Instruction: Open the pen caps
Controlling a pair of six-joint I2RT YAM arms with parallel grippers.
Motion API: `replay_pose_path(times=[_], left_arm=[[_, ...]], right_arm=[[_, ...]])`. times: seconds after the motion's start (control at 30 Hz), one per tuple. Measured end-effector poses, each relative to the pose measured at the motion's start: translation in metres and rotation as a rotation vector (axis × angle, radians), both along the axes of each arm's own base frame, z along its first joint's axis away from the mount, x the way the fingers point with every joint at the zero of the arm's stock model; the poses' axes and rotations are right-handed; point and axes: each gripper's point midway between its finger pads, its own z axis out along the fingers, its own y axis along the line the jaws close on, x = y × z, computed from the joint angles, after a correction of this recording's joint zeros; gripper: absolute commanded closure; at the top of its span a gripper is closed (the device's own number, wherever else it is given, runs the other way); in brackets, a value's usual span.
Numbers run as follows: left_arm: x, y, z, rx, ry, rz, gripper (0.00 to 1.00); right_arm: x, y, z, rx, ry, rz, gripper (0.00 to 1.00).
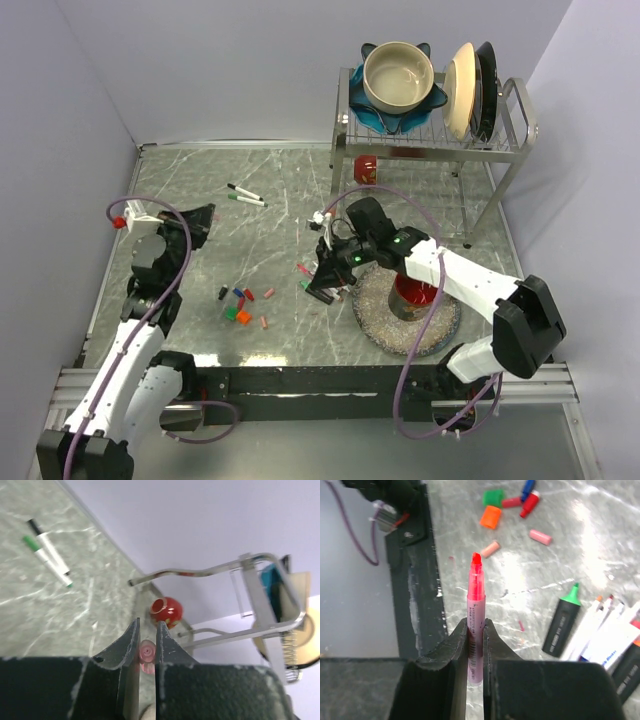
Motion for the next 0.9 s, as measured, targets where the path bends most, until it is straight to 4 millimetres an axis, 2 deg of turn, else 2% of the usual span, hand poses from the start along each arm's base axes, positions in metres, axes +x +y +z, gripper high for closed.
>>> replay_pose_path(times=[0.07,0.13,0.23,0.37,0.47,0.67,0.8,0.83,0.9], left_arm=[[-0.003,0.003,-0.008,0.010,0.037,0.006,0.99],[-0.008,0.004,-0.027,0.020,0.112,0.005,0.99],[-0.020,0.007,-0.065,0.027,0.245,0.015,0.99],[-0.043,0.014,-0.126,0.039,0.454,0.047,0.99],[-0.058,0.020,-0.157,0.051,0.572,0.069,0.99],[-0.075,0.028,-0.196,0.081,0.726,0.109,0.99],[-0.083,0.032,-0.212,0.093,0.791,0.124,0.98],[-0.084,0.033,-0.214,0.095,0.799,0.127,0.94],[-0.087,0.034,-0.219,0.098,0.812,0.134,0.92]], right_arm=[[0.007,-0.002,-0.006,-0.030,-0.013,-0.035,1.00],[0.017,-0.006,-0.013,-0.069,-0.037,-0.085,1.00],[0.036,-0.013,-0.030,-0.150,-0.074,-0.171,0.99],[0.055,-0.024,-0.064,-0.280,-0.079,-0.248,0.97],[0.063,-0.031,-0.085,-0.361,-0.074,-0.276,0.95],[0.073,-0.043,-0.110,-0.471,-0.082,-0.309,0.87],[0.079,-0.044,-0.117,-0.502,-0.084,-0.316,0.81],[0.079,-0.045,-0.118,-0.510,-0.084,-0.317,0.81],[0.080,-0.046,-0.120,-0.518,-0.083,-0.316,0.79]])
